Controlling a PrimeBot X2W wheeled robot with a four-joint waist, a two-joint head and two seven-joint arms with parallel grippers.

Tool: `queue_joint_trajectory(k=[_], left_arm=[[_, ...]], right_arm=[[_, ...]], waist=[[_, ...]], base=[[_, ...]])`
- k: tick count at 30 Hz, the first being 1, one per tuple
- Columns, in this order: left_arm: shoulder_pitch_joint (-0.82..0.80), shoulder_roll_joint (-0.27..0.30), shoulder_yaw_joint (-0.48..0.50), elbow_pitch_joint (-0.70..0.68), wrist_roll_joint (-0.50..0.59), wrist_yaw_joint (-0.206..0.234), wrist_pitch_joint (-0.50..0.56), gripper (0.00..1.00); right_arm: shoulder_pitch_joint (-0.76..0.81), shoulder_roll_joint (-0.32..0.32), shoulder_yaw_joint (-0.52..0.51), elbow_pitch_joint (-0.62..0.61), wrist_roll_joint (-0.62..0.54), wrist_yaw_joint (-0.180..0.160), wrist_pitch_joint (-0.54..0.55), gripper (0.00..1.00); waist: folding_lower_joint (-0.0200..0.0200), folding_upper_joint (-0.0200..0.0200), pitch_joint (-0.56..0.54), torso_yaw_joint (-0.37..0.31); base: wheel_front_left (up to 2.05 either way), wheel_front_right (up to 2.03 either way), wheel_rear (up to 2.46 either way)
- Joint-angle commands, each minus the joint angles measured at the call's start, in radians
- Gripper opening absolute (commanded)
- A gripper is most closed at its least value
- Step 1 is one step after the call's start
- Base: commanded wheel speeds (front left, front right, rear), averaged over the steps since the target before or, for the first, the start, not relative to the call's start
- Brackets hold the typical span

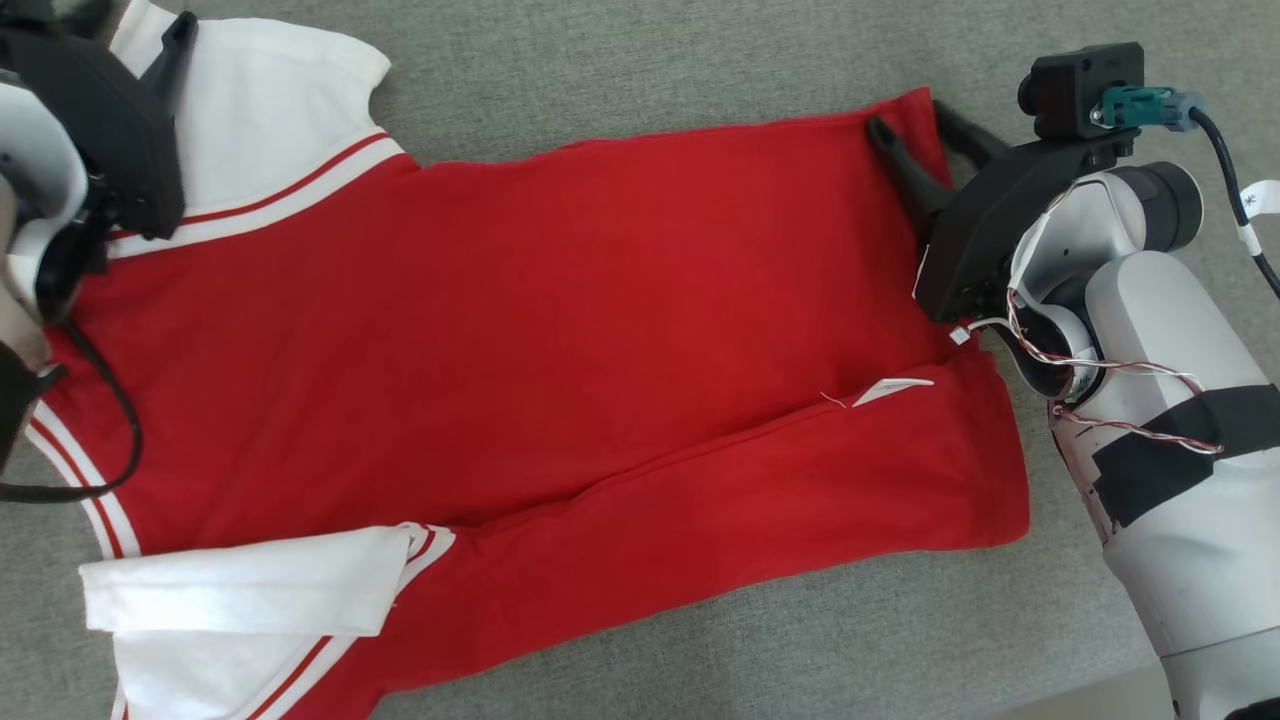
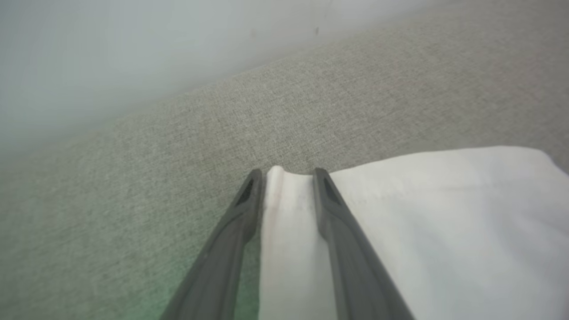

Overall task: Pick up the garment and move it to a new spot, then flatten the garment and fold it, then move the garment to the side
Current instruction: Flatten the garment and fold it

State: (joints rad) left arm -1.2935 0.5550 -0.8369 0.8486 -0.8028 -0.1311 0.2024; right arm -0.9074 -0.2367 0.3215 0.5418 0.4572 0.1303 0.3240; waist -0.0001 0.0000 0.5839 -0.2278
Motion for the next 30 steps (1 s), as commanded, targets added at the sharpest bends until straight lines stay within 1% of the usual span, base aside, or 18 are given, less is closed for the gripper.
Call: queue_joint_trajectory(k=[1,6,10,15,20,25,30], left_arm=[[0.012,-0.007,-0.014,0.014,-0.008,0.002,-0.004,0.0],[-0.007,-0.018,-0.035,0.02,-0.042,0.002,-0.062,0.0],[-0.018,-0.032,-0.043,0.012,-0.066,0.002,-0.148,0.0],[0.007,-0.048,-0.06,-0.02,-0.103,0.002,-0.24,0.0],[0.073,-0.046,-0.081,-0.083,-0.129,0.002,-0.34,0.0],[0.18,-0.03,-0.086,-0.172,-0.155,0.002,-0.422,0.0],[0.325,-0.014,-0.058,-0.297,-0.164,0.032,-0.461,0.0]], right_arm=[[0.002,0.002,0.007,0.02,0.006,0.001,0.005,0.0],[-0.001,-0.014,-0.008,0.038,0.009,0.0,-0.031,0.0],[-0.007,-0.024,-0.015,0.053,0.004,0.0,-0.105,0.0],[0.004,-0.04,-0.008,0.102,-0.005,0.0,-0.199,0.0],[0.053,-0.068,0.012,0.126,0.013,0.0,-0.29,0.0],[0.131,-0.095,0.029,0.128,0.038,0.0,-0.371,0.0],[0.212,-0.123,0.033,0.128,0.064,0.0,-0.432,0.0]], waist=[[0.0001,0.0,-0.001,0.008],[0.0001,0.0,-0.028,0.034],[0.0001,0.0,-0.065,0.062],[0.0001,0.0,-0.124,0.104],[0.0001,0.0,-0.188,0.145],[0.0001,0.0,-0.24,0.175],[0.0001,0.0,-0.28,0.203]], base=[[0.0,0.0,0.0],[0.0,0.0,0.0],[0.0,0.0,0.0],[0.0,0.0,0.0],[0.0,0.0,0.0],[0.0,0.0,0.0],[0.0,0.0,0.0]])
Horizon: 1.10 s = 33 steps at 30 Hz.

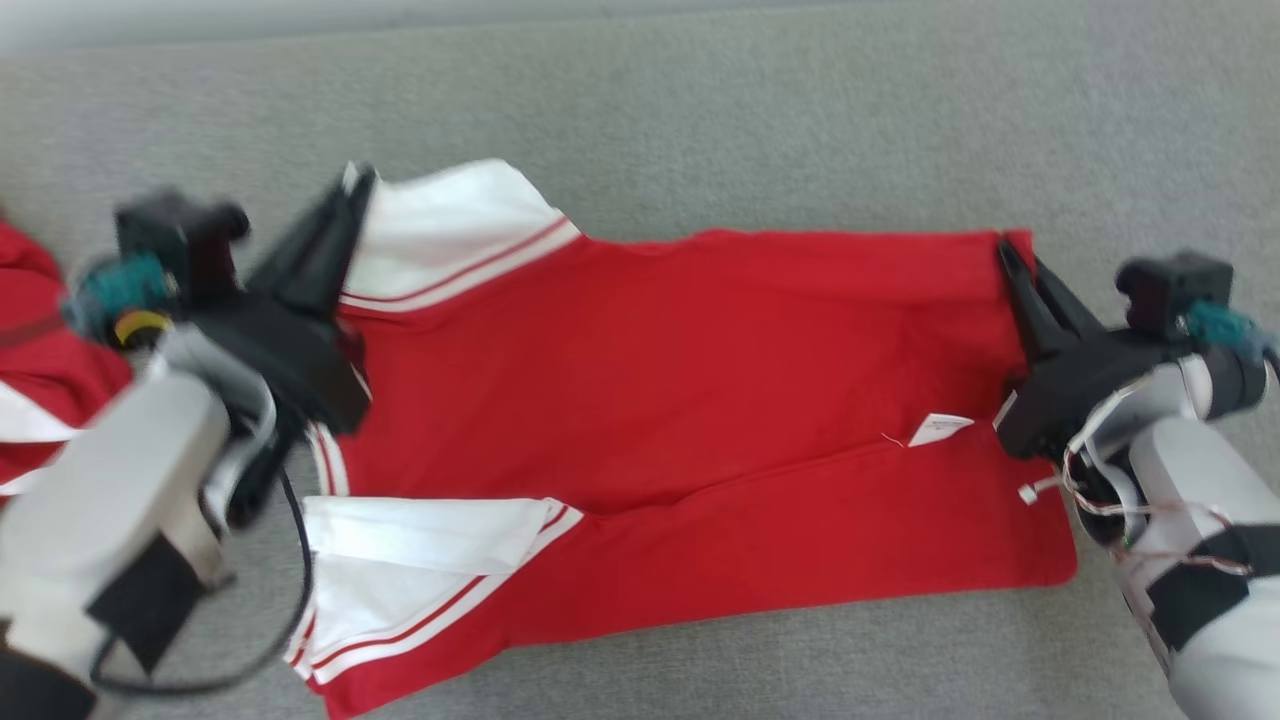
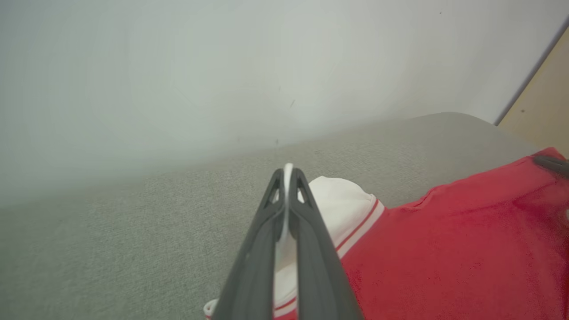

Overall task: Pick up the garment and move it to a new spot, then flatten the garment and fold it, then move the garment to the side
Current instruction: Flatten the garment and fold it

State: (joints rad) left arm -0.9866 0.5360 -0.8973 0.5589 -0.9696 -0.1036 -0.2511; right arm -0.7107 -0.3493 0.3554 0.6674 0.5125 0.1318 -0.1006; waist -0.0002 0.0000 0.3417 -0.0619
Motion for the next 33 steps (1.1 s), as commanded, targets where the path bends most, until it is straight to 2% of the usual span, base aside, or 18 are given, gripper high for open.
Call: queue_joint_trajectory(k=[1,9,15,20,21,22,23,24,29,33], left_arm=[[0.05,0.007,0.007,-0.037,0.009,0.015,-0.01,0.0],[0.314,-0.012,0.141,-0.271,0.051,0.1,-0.014,0.0],[0.464,-0.042,0.215,-0.354,0.098,0.128,-0.014,0.0],[0.575,-0.081,0.252,-0.372,0.119,0.124,-0.014,0.0],[0.592,-0.086,0.26,-0.367,0.126,0.125,-0.014,0.0],[0.608,-0.093,0.271,-0.365,0.136,0.128,-0.015,0.04],[0.624,-0.1,0.286,-0.363,0.148,0.13,-0.015,0.45],[0.64,-0.106,0.299,-0.363,0.163,0.128,-0.015,1.0],[0.722,-0.14,0.402,-0.366,0.224,0.128,-0.015,1.0],[0.793,-0.184,0.537,-0.406,0.316,0.133,-0.015,1.0]], right_arm=[[0.031,-0.016,0.001,0.004,0.012,-0.002,-0.018,0.0],[0.113,-0.042,-0.008,0.011,0.048,-0.002,-0.092,0.0],[0.171,-0.064,-0.015,-0.011,0.082,-0.002,-0.126,0.0],[0.243,-0.07,-0.005,-0.042,0.11,-0.002,-0.129,0.0],[0.253,-0.072,-0.003,-0.052,0.111,-0.002,-0.13,0.2],[0.262,-0.074,-0.003,-0.061,0.111,-0.002,-0.134,0.88],[0.272,-0.074,-0.001,-0.07,0.112,-0.002,-0.137,1.0],[0.284,-0.074,-0.003,-0.081,0.113,-0.002,-0.139,1.0],[0.335,-0.081,-0.024,-0.142,0.12,-0.002,-0.148,1.0],[0.377,-0.092,-0.05,-0.178,0.125,-0.002,-0.146,1.0]], waist=[[0.0002,0.0,-0.045,0.043],[0.0002,0.0,-0.083,0.065],[0.0002,0.0,-0.105,0.076],[0.0002,0.0,-0.121,0.078],[0.0002,0.0,-0.123,0.075],[0.0002,0.0,-0.125,0.073],[0.0002,0.0,-0.127,0.071],[0.0002,0.0,-0.129,0.069],[0.0002,0.0,-0.146,0.065],[0.0002,0.0,-0.163,0.068]], base=[[0.0,0.0,0.0],[0.0,0.0,0.0],[0.0,0.0,0.0],[0.0,0.0,0.0],[0.0,0.0,0.0],[0.0,0.0,0.0],[0.0,0.0,0.0],[0.0,0.0,0.0],[0.0,0.0,0.0],[0.0,0.0,0.0]])
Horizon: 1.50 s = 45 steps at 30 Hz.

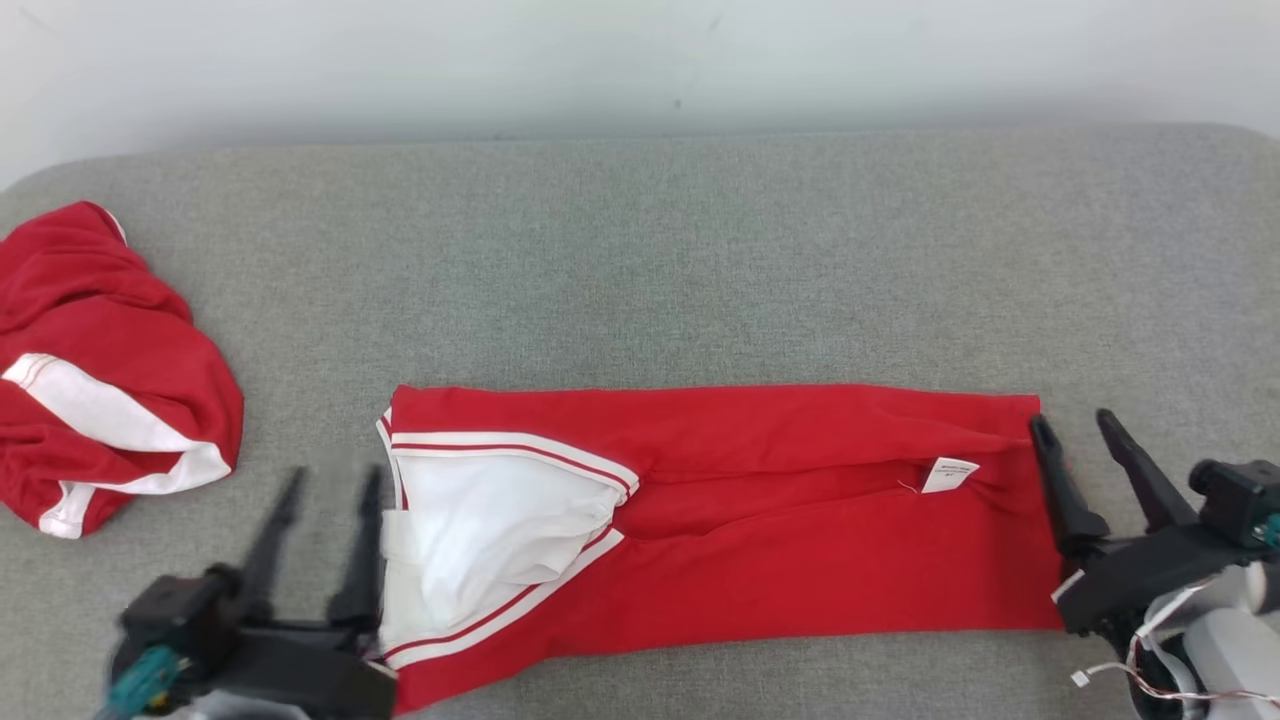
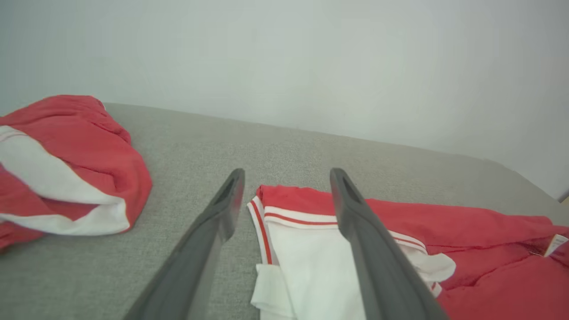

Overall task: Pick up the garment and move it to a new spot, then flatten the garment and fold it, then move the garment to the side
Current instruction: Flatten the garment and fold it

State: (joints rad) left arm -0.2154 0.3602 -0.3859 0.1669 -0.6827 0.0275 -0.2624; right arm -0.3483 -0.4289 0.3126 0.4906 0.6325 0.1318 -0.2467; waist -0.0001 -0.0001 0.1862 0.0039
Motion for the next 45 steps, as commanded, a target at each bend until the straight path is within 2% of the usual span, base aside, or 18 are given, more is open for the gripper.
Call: queue_joint_trajectory(k=[1,4,7,11,12,18,22,23,24,25,30,33,41,45], left_arm=[[0.039,-0.018,0.068,-0.026,0.067,0.009,-0.003,1.0],[0.099,-0.083,0.176,-0.085,0.163,0.012,-0.003,1.0],[0.148,-0.117,0.252,-0.125,0.275,-0.002,-0.003,1.0],[0.195,-0.175,0.332,-0.144,0.36,-0.043,-0.003,1.0],[0.21,-0.201,0.358,-0.136,0.39,-0.069,-0.003,1.0],[0.224,-0.256,0.406,-0.112,0.455,-0.123,-0.003,1.0],[0.226,-0.271,0.417,-0.102,0.477,-0.137,-0.003,1.0],[0.227,-0.276,0.422,-0.101,0.482,-0.141,-0.003,1.0],[0.228,-0.279,0.427,-0.1,0.486,-0.141,-0.003,1.0],[0.229,-0.282,0.434,-0.099,0.488,-0.145,-0.003,1.0],[0.228,-0.294,0.448,-0.101,0.497,-0.153,-0.003,1.0],[0.231,-0.298,0.452,-0.101,0.505,-0.157,-0.003,1.0],[0.239,-0.304,0.46,-0.098,0.517,-0.158,-0.003,1.0],[0.247,-0.305,0.454,-0.104,0.515,-0.158,-0.003,1.0]], right_arm=[[0.02,-0.011,-0.016,0.0,0.006,-0.002,0.006,1.0],[0.03,0.007,-0.045,0.019,0.013,-0.002,0.028,1.0],[0.037,0.023,-0.064,0.046,0.008,-0.002,0.057,1.0],[0.027,0.044,-0.094,0.105,0.01,-0.002,0.091,1.0],[0.02,0.056,-0.101,0.137,0.0,-0.002,0.106,1.0],[-0.002,0.087,-0.116,0.23,-0.003,-0.002,0.134,1.0],[-0.007,0.101,-0.114,0.27,0.001,-0.002,0.142,1.0],[-0.01,0.108,-0.114,0.282,0.008,-0.002,0.147,0.89],[-0.013,0.115,-0.116,0.294,0.016,-0.002,0.151,0.27],[-0.015,0.122,-0.117,0.303,0.024,-0.002,0.154,0.0],[-0.031,0.128,-0.117,0.34,0.04,-0.002,0.131,0.0],[-0.043,0.11,-0.12,0.36,0.049,-0.002,0.11,0.0],[-0.067,0.002,-0.157,0.412,0.063,-0.002,0.053,0.0],[-0.073,-0.044,-0.154,0.394,0.05,-0.002,0.034,0.0]], waist=[[0.0001,0.0001,-0.011,0.002],[0.0001,0.0001,-0.022,0.011],[0.0001,0.0001,-0.032,0.021],[0.0001,0.0001,-0.039,0.038],[0.0001,0.0001,-0.041,0.046],[0.0001,0.0001,-0.047,0.066],[0.0001,0.0001,-0.053,0.072],[0.0001,0.0001,-0.055,0.073],[0.0001,0.0001,-0.057,0.073],[0.0001,0.0001,-0.058,0.072],[0.0001,0.0001,-0.068,0.07],[0.0001,0.0001,-0.072,0.065],[0.0001,0.0001,-0.097,0.045],[0.0001,0.0001,-0.104,0.036]], base=[[0.0,0.0,0.0],[0.0,0.0,0.0],[0.0,0.0,0.0],[0.0,0.0,0.0],[0.0,0.0,0.0],[0.0,0.0,0.0],[0.0,0.0,0.0],[0.0,0.0,0.0],[0.0,0.0,0.0],[0.0,0.0,0.0],[0.0,0.0,0.0],[0.0,0.0,0.0],[0.0,0.0,0.0],[0.0,0.0,0.0]])
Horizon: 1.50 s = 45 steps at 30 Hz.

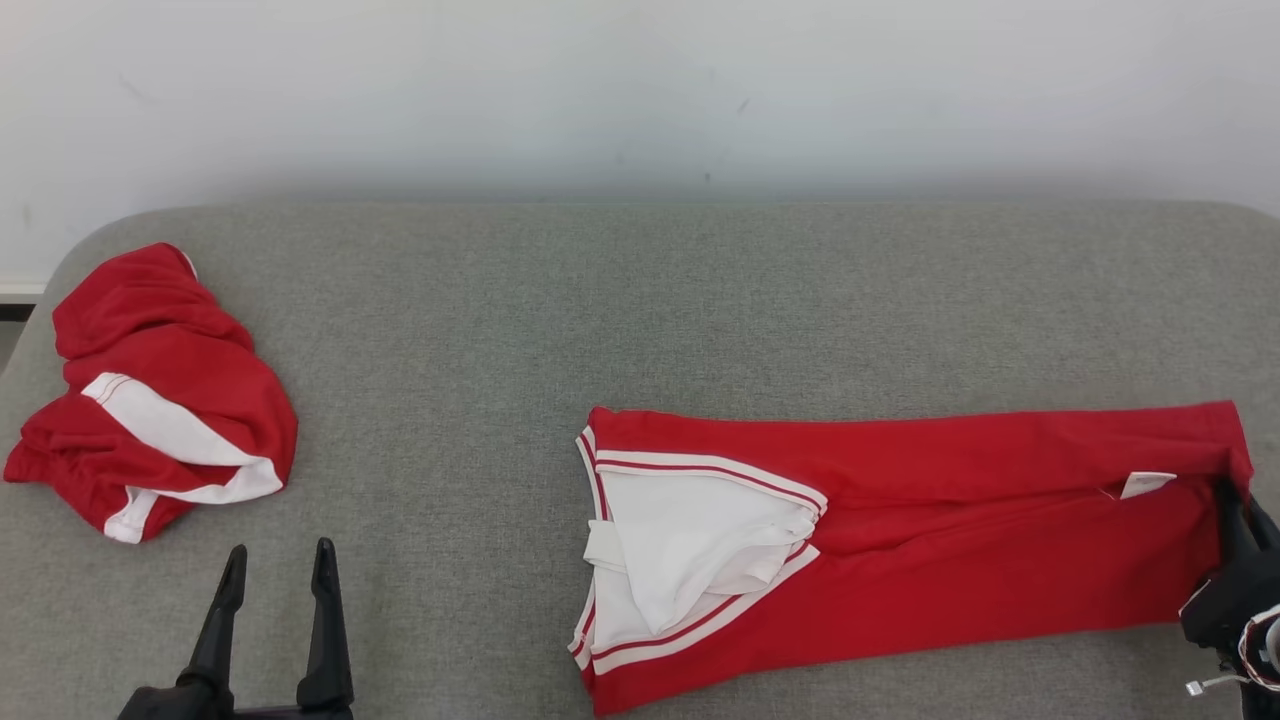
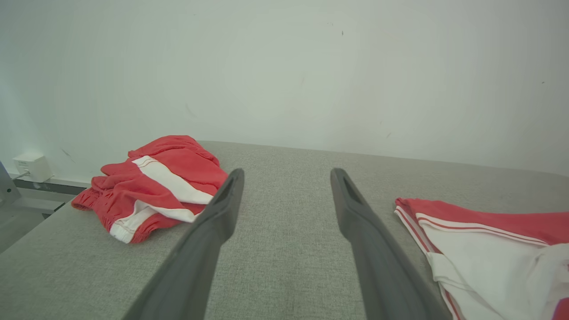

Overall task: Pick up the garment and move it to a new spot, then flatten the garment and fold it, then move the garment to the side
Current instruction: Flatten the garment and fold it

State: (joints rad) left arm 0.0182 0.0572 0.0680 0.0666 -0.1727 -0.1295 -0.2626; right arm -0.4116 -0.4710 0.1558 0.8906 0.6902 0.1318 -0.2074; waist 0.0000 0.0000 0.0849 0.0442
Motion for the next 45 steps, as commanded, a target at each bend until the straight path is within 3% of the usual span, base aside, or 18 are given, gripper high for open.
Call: queue_joint_trajectory(k=[1,4,10,18,22,27,32,43,44,45], left_arm=[[0.015,-0.002,0.001,-0.005,0.004,-0.001,-0.003,1.0],[0.025,-0.003,0.007,-0.008,0.002,0.0,-0.003,1.0],[0.029,-0.004,0.018,-0.013,-0.001,0.0,-0.003,1.0],[0.013,-0.005,0.005,-0.007,0.003,0.0,-0.003,1.0],[0.009,-0.006,0.002,-0.003,0.004,0.0,-0.003,1.0],[-0.003,-0.006,-0.014,0.002,0.007,0.0,-0.003,1.0],[-0.018,-0.007,-0.033,0.01,0.003,0.0,-0.003,1.0],[-0.044,-0.007,-0.063,0.033,-0.006,0.0,-0.003,1.0],[-0.045,-0.007,-0.061,0.034,-0.006,0.0,-0.003,1.0],[-0.046,-0.007,-0.06,0.034,-0.006,0.0,-0.003,1.0]], right_arm=[[-0.009,-0.006,0.01,-0.018,-0.013,-0.002,-0.009,0.0],[-0.003,-0.01,0.038,-0.068,-0.034,-0.002,-0.017,0.0],[0.027,0.049,0.094,-0.219,-0.053,-0.002,-0.007,0.0],[0.076,0.181,0.189,-0.412,-0.089,-0.002,0.058,0.0],[0.08,0.242,0.221,-0.45,-0.106,-0.002,0.078,0.0],[0.051,0.338,0.264,-0.445,-0.129,-0.002,0.097,0.0],[0.013,0.395,0.291,-0.385,-0.138,-0.002,0.099,0.0],[-0.063,0.42,0.413,-0.241,-0.027,-0.002,0.04,0.0],[-0.071,0.42,0.424,-0.233,-0.024,-0.002,0.025,0.26],[-0.074,0.421,0.435,-0.221,-0.014,-0.002,0.016,1.0]], waist=[[0.0,0.0,-0.005,-0.007],[0.0,0.0,-0.009,-0.018],[0.0,0.0,-0.017,-0.03],[0.0,0.0,-0.014,-0.007],[0.0,0.0,-0.012,0.008],[0.0,0.0,-0.007,0.039],[0.0,0.0,0.003,0.074],[0.0,0.0,0.023,0.131],[0.0,0.0,0.023,0.131],[0.0,0.0,0.022,0.13]], base=[[0.0,0.0,0.0],[0.0,0.0,0.0],[0.0,0.0,0.0],[0.0,0.0,0.0],[0.0,0.0,0.0],[0.0,0.0,0.0],[0.0,0.0,0.0],[0.0,0.0,0.0],[0.0,0.0,0.0],[0.0,0.0,0.0]])
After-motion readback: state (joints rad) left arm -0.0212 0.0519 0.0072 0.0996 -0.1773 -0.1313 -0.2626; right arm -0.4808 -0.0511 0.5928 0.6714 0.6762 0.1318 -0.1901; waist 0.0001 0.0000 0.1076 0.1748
